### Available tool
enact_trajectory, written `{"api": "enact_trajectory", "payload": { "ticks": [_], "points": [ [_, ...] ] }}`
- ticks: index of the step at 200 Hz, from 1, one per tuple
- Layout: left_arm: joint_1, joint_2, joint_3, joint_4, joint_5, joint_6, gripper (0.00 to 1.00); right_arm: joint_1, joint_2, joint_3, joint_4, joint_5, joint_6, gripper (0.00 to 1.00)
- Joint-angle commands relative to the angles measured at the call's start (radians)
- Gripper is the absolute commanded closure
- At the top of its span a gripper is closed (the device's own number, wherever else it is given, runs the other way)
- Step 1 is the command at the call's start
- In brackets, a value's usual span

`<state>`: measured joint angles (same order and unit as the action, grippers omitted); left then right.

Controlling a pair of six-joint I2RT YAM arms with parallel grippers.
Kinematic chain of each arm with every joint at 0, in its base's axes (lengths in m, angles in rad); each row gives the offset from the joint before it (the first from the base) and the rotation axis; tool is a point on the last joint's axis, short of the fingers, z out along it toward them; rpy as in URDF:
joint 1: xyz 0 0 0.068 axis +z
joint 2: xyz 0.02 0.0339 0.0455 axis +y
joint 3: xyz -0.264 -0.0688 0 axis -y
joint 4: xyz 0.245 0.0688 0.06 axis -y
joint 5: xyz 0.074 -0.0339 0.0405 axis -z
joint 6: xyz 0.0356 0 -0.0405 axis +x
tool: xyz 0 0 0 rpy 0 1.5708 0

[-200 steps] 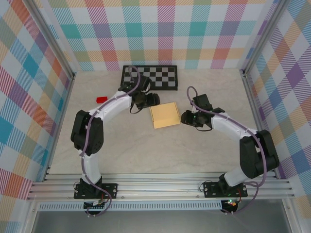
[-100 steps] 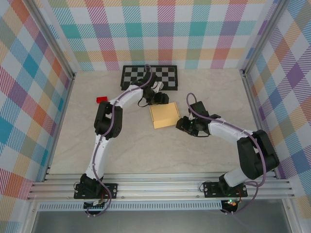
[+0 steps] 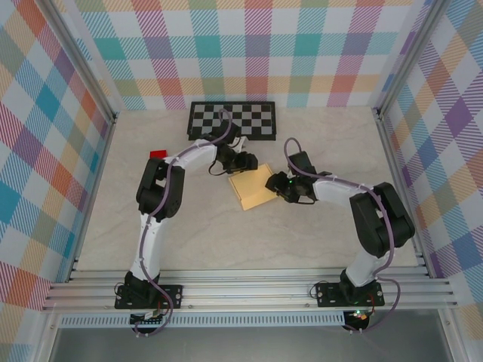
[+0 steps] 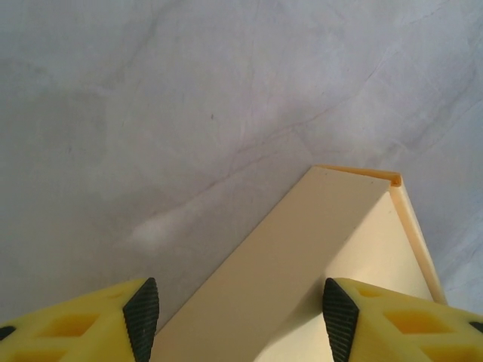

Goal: Fold the paper box

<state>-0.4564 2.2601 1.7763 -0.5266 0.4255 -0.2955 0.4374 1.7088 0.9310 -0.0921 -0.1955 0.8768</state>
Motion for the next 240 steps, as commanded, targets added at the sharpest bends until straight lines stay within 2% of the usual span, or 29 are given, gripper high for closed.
{"api": "enact_trajectory", "payload": {
  "ticks": [1,80,129,171,240],
  "points": [
    [-0.006,-0.064,-0.058,0.022,-0.008,-0.036,0.39,-0.020,0.033,0.024,0.040,-0.006,0.026,0.48],
    [-0.084,-0.062,-0.112,0.088,0.004,-0.109,0.42,-0.020,0.107,0.021,0.273,-0.153,0.059,0.49],
    [-0.130,-0.062,-0.159,0.151,0.018,-0.181,0.44,-0.016,0.115,-0.001,0.415,-0.175,0.101,0.49],
    [-0.167,-0.056,-0.183,0.212,0.046,-0.244,0.45,0.020,0.169,0.055,0.448,-0.208,0.138,0.49],
    [-0.194,-0.052,-0.191,0.272,0.066,-0.318,0.46,0.044,0.183,0.041,0.585,-0.211,0.181,0.49]
  ]
}}
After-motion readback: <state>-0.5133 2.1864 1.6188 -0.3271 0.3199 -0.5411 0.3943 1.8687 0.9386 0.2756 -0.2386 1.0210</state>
